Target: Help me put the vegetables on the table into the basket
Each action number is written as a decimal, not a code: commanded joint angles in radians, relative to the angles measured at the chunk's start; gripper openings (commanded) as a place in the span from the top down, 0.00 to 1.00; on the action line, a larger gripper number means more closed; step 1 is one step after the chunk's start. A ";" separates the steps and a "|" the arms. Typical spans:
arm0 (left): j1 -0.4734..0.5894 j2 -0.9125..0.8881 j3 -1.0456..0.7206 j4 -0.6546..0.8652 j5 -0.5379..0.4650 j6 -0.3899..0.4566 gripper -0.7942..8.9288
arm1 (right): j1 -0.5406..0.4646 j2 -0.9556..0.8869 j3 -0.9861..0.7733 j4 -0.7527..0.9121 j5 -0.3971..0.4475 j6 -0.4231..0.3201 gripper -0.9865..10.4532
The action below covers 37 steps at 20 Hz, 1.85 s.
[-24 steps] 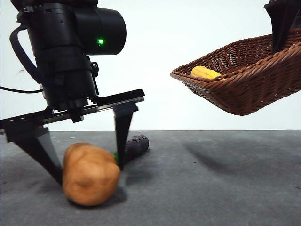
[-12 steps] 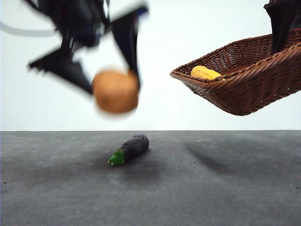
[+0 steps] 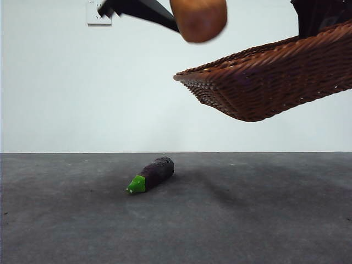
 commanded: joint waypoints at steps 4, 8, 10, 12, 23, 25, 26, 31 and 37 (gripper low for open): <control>-0.043 0.084 -0.009 0.048 -0.002 0.015 0.93 | 0.057 0.004 -0.003 0.007 -0.012 0.041 0.93; -0.069 0.111 -0.009 0.074 -0.012 0.019 0.92 | 0.085 0.004 -0.003 0.010 -0.009 0.062 0.93; -0.082 0.111 -0.009 0.077 -0.055 0.019 0.83 | 0.094 0.004 -0.003 0.009 -0.006 0.064 0.93; -0.085 0.111 -0.009 0.077 -0.054 0.020 0.55 | 0.100 0.004 -0.003 0.009 -0.006 0.064 0.93; -0.083 0.054 0.090 0.041 -0.245 0.225 0.33 | 0.074 0.004 -0.003 0.013 0.079 0.060 0.93; -0.041 0.052 0.139 -0.083 -0.386 0.278 0.33 | 0.035 0.004 -0.003 0.014 0.078 0.059 0.93; 0.000 0.055 0.140 -0.130 -0.389 0.279 0.33 | 0.013 0.004 -0.003 0.014 0.078 0.054 0.93; 0.217 0.191 0.140 -0.214 -0.208 0.308 0.33 | -0.129 0.004 -0.003 -0.004 0.069 0.018 0.93; 0.303 0.445 0.140 -0.069 -0.093 0.350 0.34 | -0.234 0.004 -0.003 -0.043 0.063 -0.032 0.93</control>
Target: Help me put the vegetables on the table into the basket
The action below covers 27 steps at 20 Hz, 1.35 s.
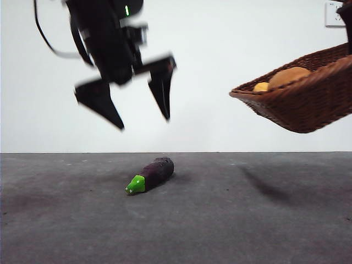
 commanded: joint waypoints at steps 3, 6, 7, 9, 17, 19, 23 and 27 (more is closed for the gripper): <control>0.023 0.124 -0.008 0.097 0.078 -0.013 0.34 | -0.027 0.004 -0.003 0.004 -0.017 -0.027 0.93; 0.026 0.184 -0.002 0.104 0.092 -0.023 0.34 | -0.027 0.004 -0.003 0.004 -0.018 -0.031 0.93; 0.026 0.194 -0.002 0.104 0.092 -0.024 0.34 | -0.027 0.004 -0.003 0.004 -0.018 -0.031 0.93; 0.026 0.210 -0.002 0.110 0.092 -0.027 0.43 | -0.026 0.004 -0.003 0.003 -0.018 -0.031 0.93; 0.022 0.220 -0.002 0.127 0.087 -0.032 0.93 | -0.026 0.004 -0.003 0.002 -0.018 -0.031 0.93; 0.023 0.217 -0.002 0.124 0.095 -0.031 0.93 | -0.026 0.004 -0.003 0.003 -0.018 -0.031 0.93; 0.031 0.132 -0.001 0.053 0.181 -0.031 0.93 | -0.026 0.004 -0.003 0.003 -0.018 -0.021 0.93; 0.012 -0.051 -0.001 0.041 0.330 -0.045 0.93 | -0.022 0.004 -0.004 0.031 -0.018 0.024 0.93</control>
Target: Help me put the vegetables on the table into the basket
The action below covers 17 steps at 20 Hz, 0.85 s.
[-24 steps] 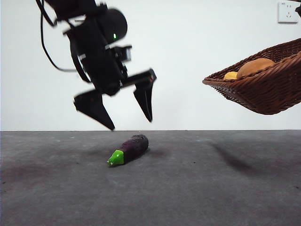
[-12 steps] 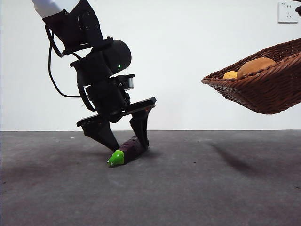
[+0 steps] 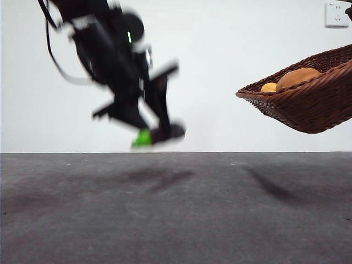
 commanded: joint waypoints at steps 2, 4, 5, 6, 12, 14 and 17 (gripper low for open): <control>-0.042 -0.153 -0.002 0.044 0.080 -0.039 0.93 | 0.021 0.005 -0.005 0.022 -0.011 0.042 0.93; -0.077 -0.226 -0.002 0.089 0.142 -0.096 0.93 | 0.048 0.005 -0.008 0.020 -0.012 0.048 0.93; -0.091 -0.250 -0.002 0.114 0.185 -0.137 0.93 | 0.070 0.005 -0.009 0.019 -0.013 0.048 0.93; -0.102 -0.265 -0.002 0.141 0.221 -0.175 0.93 | 0.094 0.005 -0.009 0.018 -0.024 0.048 0.93; -0.134 -0.253 -0.002 0.162 0.231 -0.301 0.92 | 0.256 0.005 -0.009 0.018 -0.169 0.058 0.93; -0.135 -0.252 -0.002 0.163 0.223 -0.320 0.92 | 0.303 0.005 -0.009 0.018 -0.167 0.062 0.93; -0.135 -0.252 -0.002 0.161 0.220 -0.324 0.92 | 0.360 0.005 -0.009 0.035 -0.166 0.089 0.93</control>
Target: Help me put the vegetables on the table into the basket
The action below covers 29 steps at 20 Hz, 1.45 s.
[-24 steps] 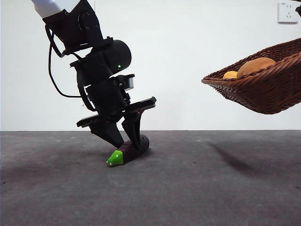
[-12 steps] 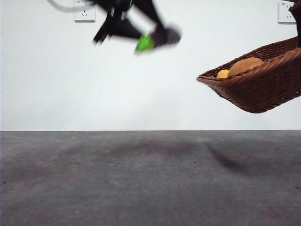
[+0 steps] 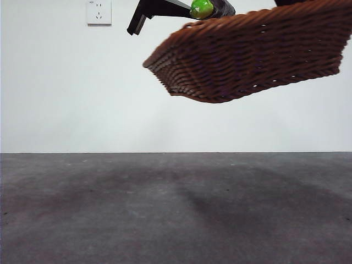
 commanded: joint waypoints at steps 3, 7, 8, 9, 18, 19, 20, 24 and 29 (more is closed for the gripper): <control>-0.003 0.004 -0.003 -0.009 -0.006 -0.032 0.90 | 0.060 0.005 -0.008 0.031 -0.010 0.044 0.93; -0.003 0.004 -0.003 -0.010 -0.007 -0.039 0.40 | 0.073 0.005 -0.008 0.031 -0.006 0.052 0.93; -0.003 0.004 -0.003 -0.009 -0.007 -0.039 0.40 | 0.073 0.005 -0.008 0.030 -0.005 0.056 0.93; -0.003 0.004 -0.003 -0.008 -0.009 -0.042 0.40 | 0.072 0.005 -0.008 0.030 -0.002 0.056 0.93; 0.005 -0.183 -0.003 -0.201 -0.037 0.211 0.57 | -0.035 0.035 -0.008 0.058 0.076 0.055 0.93; -0.002 -0.229 -0.003 -0.294 -0.064 0.290 0.80 | -0.068 0.052 -0.008 0.058 0.076 0.039 0.93; -0.010 -0.273 -0.003 -0.385 -0.126 0.346 0.94 | -0.098 0.073 -0.008 0.061 0.075 0.018 0.93; -0.014 -0.432 -0.003 -0.626 -0.342 0.427 0.92 | -0.191 0.201 -0.008 0.114 -0.015 -0.054 0.93; -0.014 -0.534 -0.004 -0.877 -0.553 0.423 0.92 | -0.248 0.380 -0.008 0.211 -0.085 -0.085 0.93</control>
